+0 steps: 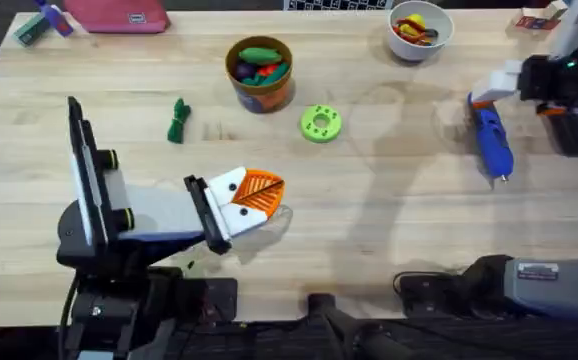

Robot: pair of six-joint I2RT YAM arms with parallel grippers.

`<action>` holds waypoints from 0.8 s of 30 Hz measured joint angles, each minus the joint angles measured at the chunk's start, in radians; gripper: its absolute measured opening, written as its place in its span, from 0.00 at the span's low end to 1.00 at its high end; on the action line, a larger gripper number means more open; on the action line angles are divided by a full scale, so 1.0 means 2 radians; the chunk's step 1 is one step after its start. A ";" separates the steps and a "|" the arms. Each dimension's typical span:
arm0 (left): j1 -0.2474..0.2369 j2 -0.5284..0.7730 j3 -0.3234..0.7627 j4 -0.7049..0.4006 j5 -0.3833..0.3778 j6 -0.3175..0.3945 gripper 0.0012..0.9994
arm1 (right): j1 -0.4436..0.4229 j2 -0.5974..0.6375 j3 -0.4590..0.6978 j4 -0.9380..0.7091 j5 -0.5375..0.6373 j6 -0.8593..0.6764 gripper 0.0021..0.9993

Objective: Pick up the gripper from the table and insert it into the empty holder that is missing its gripper. Then pick up a screw, insert it into the mounting hole, and use the screwdriver to tighten it. Finally, clean up the table by picking up the vegetable and placing it into the bucket.

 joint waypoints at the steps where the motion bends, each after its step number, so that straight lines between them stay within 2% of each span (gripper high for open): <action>1: 0.000 0.000 0.000 0.000 0.000 0.000 0.00 | 0.000 0.012 0.000 0.003 0.000 -0.004 0.99; 14: 0.000 0.000 0.000 0.000 0.000 0.000 0.00 | 0.000 0.141 0.000 0.056 0.008 -0.046 0.93; 21: 0.000 0.000 0.000 0.000 0.000 0.000 0.00 | 0.001 0.152 0.005 0.080 0.031 -0.059 0.90; 24: 0.000 0.000 0.000 0.000 0.000 0.000 0.00 | 0.001 0.154 0.006 0.081 0.031 -0.062 0.80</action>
